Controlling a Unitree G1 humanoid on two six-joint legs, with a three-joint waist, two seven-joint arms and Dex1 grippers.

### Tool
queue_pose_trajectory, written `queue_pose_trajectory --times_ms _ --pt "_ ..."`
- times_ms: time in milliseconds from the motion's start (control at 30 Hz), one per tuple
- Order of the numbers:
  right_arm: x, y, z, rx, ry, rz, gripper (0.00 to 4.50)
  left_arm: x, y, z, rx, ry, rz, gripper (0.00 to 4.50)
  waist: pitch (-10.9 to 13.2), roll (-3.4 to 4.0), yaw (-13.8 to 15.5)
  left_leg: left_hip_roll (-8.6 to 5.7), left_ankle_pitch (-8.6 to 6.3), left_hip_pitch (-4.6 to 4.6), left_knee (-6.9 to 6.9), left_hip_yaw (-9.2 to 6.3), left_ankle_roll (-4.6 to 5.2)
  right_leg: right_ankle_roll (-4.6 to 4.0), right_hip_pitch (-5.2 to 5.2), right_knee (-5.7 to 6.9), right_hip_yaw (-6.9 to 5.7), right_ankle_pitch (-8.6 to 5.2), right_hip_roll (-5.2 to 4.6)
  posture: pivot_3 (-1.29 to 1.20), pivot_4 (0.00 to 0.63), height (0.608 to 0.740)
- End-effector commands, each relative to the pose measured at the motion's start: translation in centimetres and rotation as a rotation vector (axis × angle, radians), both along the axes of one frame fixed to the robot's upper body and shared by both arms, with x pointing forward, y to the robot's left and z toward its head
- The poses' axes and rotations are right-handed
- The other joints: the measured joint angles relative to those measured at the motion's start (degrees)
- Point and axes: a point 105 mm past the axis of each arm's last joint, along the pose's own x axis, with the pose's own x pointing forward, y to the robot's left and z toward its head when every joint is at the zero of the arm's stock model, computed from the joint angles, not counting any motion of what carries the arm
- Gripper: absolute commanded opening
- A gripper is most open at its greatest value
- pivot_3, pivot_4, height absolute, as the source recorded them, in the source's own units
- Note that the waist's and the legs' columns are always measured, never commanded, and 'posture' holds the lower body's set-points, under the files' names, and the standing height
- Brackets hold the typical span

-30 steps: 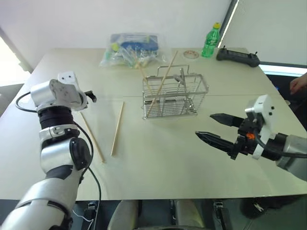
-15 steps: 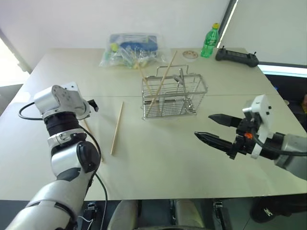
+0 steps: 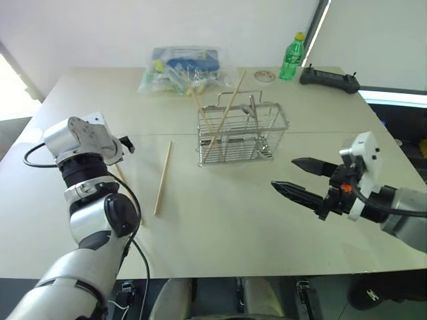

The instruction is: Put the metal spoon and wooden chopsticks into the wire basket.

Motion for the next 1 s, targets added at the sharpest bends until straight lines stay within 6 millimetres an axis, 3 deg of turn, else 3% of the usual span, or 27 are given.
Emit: queue_pose_trajectory --times_ms 33,300,400,633,900,1000 --pt "-0.4 0.1 0.7 -0.010 -0.031 0.024 4.46 0.3 1.0 0.3 0.008 -0.024 0.034 4.50 0.0 0.00 0.0 0.00 0.00 0.00 0.00 0.00 0.00 0.00 0.01 0.00 0.00 0.00 0.00 0.00 0.150 0.726" --pt "-1.0 0.3 0.5 -0.029 -0.007 0.059 4.46 1.1 0.4 -1.1 -0.026 -0.002 0.023 4.50 -0.1 0.09 0.1 0.01 0.00 0.11 0.00 0.01 0.00 0.00 0.08 0.04 0.00 0.00 -0.01 0.00 0.150 0.726" --pt "-1.0 0.3 0.6 -0.031 -0.010 0.058 4.50 1.3 0.1 -1.3 -0.050 -0.004 0.027 3.69 -0.1 0.12 0.1 0.01 0.00 0.22 0.00 0.01 0.00 0.01 0.18 0.05 0.00 0.00 -0.01 0.00 0.150 0.726" --pt "-1.0 0.1 0.6 -0.031 -0.012 0.047 4.50 1.6 -0.2 -1.2 -0.071 -0.006 0.033 0.06 -0.1 0.12 1.4 0.01 0.00 0.29 0.02 -0.01 -0.01 0.02 0.34 -0.02 -0.01 0.00 -0.03 0.00 0.150 0.726" --pt "-0.8 0.0 0.5 -0.027 -0.013 0.037 4.50 2.0 -1.4 -0.4 -0.128 -0.020 0.016 0.06 -0.1 0.12 1.6 0.01 0.00 0.27 0.01 -0.03 -0.01 0.04 0.35 -0.07 -0.01 0.01 -0.03 0.00 0.150 0.726" --pt "-0.8 -0.1 0.5 -0.027 -0.011 0.031 4.50 3.5 -1.9 1.7 -0.163 -0.148 -0.014 0.06 -0.1 0.08 1.6 0.01 0.00 0.24 0.01 -0.04 -0.01 0.05 0.34 -0.10 -0.04 0.01 -0.03 0.00 0.150 0.726"
